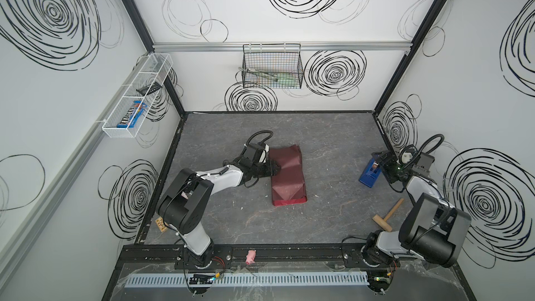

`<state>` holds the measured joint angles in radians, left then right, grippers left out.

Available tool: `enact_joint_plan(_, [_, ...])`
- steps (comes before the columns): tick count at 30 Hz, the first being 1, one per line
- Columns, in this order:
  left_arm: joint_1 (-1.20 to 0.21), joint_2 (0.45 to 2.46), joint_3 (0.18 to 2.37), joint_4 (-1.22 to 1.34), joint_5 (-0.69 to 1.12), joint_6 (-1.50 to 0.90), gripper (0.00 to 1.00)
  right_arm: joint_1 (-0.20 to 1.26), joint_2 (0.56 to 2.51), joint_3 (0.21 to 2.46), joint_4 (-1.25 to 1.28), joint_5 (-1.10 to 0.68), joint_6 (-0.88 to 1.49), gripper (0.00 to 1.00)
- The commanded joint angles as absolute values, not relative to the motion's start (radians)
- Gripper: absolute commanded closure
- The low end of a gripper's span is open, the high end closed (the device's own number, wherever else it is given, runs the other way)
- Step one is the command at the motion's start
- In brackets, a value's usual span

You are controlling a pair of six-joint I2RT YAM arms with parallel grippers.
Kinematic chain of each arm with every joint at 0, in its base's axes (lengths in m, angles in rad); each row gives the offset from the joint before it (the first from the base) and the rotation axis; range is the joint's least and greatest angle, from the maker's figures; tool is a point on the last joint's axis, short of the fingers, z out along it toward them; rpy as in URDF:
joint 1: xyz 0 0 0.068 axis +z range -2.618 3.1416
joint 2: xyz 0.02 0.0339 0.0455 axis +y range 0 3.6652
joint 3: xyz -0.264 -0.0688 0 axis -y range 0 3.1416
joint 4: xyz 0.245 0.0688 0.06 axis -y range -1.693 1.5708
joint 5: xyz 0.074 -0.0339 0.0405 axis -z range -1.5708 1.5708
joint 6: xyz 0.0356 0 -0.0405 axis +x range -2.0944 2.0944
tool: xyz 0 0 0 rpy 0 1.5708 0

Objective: Wrap a gift box in wrapping paper
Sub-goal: Tear off the tape with the cutter.

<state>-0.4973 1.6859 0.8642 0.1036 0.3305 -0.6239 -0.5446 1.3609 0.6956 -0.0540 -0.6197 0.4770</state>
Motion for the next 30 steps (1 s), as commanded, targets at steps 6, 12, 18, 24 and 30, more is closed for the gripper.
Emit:
enact_joint_plan(6, [-0.489,1.754,0.848,-0.001,0.247,-0.597,0.38,-0.577,1.429,0.668,0.04,-0.746,0.478,0.34])
enact_joint_plan(12, [-0.482,1.747,0.851,0.0,0.245,-0.595,0.38,-0.576,1.478,0.664,0.058,-0.765,0.485,0.39])
enact_joint_plan(18, [-0.481,1.746,0.845,0.007,0.25,-0.598,0.37,-0.58,1.502,0.661,0.044,-0.739,0.486,0.44])
enact_joint_plan(24, [-0.48,1.746,0.841,0.019,0.262,-0.603,0.36,-0.586,1.452,0.634,0.048,-0.726,0.48,0.43])
enact_joint_plan(30, [-0.48,1.746,0.839,0.023,0.266,-0.606,0.36,-0.593,1.391,0.616,0.036,-0.721,0.47,0.42])
